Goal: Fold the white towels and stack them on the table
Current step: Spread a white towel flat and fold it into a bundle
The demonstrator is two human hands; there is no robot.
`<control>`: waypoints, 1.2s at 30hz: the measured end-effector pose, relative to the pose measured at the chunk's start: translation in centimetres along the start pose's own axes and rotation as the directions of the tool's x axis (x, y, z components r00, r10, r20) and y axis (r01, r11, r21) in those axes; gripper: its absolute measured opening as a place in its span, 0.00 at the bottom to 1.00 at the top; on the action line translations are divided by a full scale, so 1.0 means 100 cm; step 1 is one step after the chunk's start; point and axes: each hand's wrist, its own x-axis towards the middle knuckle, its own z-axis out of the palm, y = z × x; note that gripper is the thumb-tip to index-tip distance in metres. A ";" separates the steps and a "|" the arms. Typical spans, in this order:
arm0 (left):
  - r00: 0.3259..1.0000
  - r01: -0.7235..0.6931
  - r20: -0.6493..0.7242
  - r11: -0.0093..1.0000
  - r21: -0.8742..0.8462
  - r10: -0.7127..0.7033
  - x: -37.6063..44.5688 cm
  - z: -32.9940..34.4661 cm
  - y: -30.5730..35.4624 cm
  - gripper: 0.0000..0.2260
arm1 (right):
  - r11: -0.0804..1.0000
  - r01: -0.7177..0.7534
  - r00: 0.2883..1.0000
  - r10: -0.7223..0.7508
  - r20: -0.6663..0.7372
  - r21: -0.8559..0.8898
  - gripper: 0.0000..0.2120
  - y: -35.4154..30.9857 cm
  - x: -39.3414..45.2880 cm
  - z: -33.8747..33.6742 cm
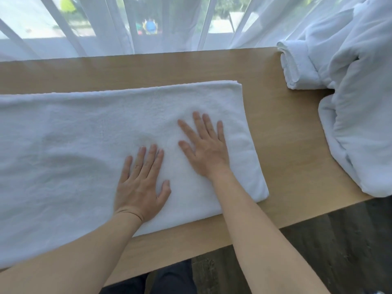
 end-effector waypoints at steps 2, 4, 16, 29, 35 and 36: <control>1.000 -0.003 -0.015 1.000 0.015 0.003 0.000 0.003 -0.001 0.34 | 0.988 -0.155 0.988 0.156 0.013 -0.017 0.27 0.037 0.028 -0.011; 1.000 -0.005 -0.026 1.000 0.018 0.006 -0.001 0.005 -0.001 0.34 | 0.933 -0.361 0.932 0.361 0.036 -0.007 0.27 0.068 0.055 -0.028; 0.995 -0.013 -0.103 1.000 0.017 0.015 0.001 0.008 -0.002 0.33 | 0.952 -0.298 0.952 0.302 0.053 -0.063 0.28 0.066 0.106 -0.039; 0.992 -0.023 -0.125 0.998 -0.050 0.016 -0.001 0.009 -0.001 0.32 | 0.956 -0.289 0.957 0.287 -0.042 -0.049 0.28 0.037 -0.043 0.004; 0.991 -0.008 -0.129 0.960 -0.279 -0.030 -0.007 -0.009 0.001 0.26 | 0.933 -0.349 0.926 0.357 -0.120 0.082 0.30 -0.005 -0.061 -0.006; 0.986 -0.025 -0.159 0.927 -0.374 -0.038 -0.010 -0.013 -0.001 0.24 | 0.960 -0.251 0.959 0.264 -0.100 0.126 0.29 -0.032 -0.068 -0.001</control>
